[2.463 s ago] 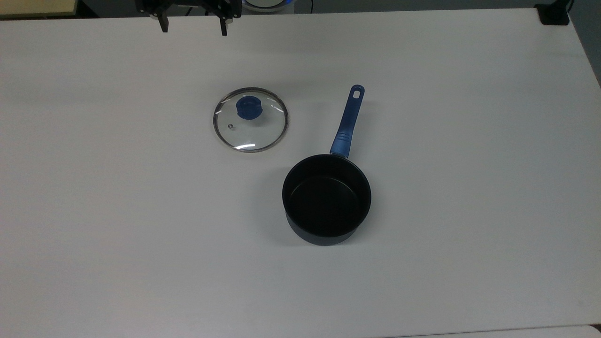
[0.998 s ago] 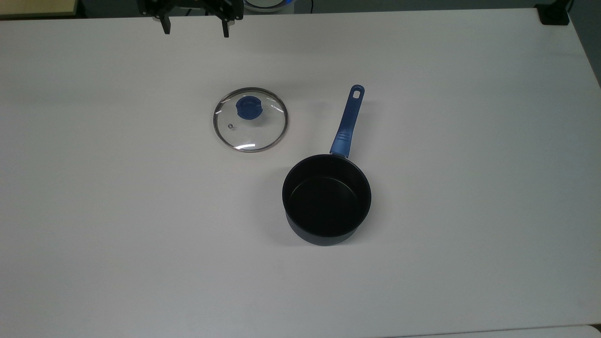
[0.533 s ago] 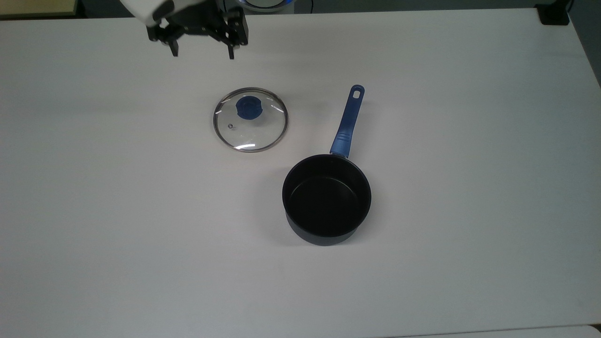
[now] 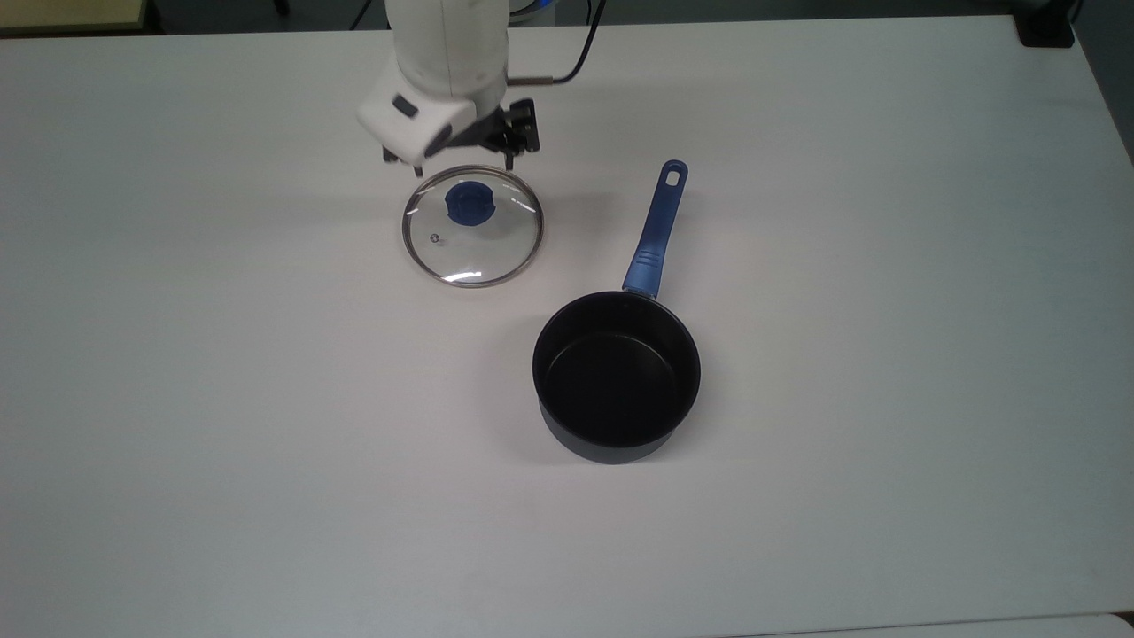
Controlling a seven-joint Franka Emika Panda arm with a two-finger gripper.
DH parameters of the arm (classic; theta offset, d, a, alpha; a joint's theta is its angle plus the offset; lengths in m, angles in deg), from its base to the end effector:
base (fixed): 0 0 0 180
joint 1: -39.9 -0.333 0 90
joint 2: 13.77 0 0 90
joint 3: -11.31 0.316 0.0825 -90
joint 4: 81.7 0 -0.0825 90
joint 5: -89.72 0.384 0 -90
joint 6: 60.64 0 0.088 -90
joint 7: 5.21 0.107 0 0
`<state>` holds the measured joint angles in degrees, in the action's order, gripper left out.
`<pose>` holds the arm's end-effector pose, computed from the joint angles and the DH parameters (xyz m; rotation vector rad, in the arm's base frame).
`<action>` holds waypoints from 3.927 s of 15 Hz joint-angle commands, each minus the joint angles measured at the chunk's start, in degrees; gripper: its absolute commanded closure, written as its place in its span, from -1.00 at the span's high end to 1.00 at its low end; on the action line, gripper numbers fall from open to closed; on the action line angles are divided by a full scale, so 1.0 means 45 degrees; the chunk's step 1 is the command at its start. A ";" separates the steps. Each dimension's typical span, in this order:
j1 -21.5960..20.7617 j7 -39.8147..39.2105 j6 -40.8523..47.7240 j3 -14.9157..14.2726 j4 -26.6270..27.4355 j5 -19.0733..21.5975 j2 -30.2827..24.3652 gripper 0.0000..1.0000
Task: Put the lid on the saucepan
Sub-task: 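Move the gripper down over the blue knob of the glass lid, then close the gripper on the blue knob of the glass lid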
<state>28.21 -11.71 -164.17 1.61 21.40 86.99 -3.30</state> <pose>0.5909 0.0212 0.4318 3.0504 0.2499 -0.2696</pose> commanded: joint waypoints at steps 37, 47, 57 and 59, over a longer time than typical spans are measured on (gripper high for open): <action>0.0039 -0.2403 -0.3517 -0.0092 0.3125 -0.0312 0.0097 0.01; 0.0078 -0.2383 -0.4044 -0.0092 0.3008 -0.0293 0.0136 0.68; 0.0078 -0.2422 -0.3907 -0.0092 0.3047 -0.0312 0.0058 -0.06; 0.0059 -0.2403 -0.3888 -0.0092 0.3047 -0.0293 0.0039 -0.21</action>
<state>28.63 -21.59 -181.29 1.42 33.98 86.15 -1.52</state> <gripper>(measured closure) 0.392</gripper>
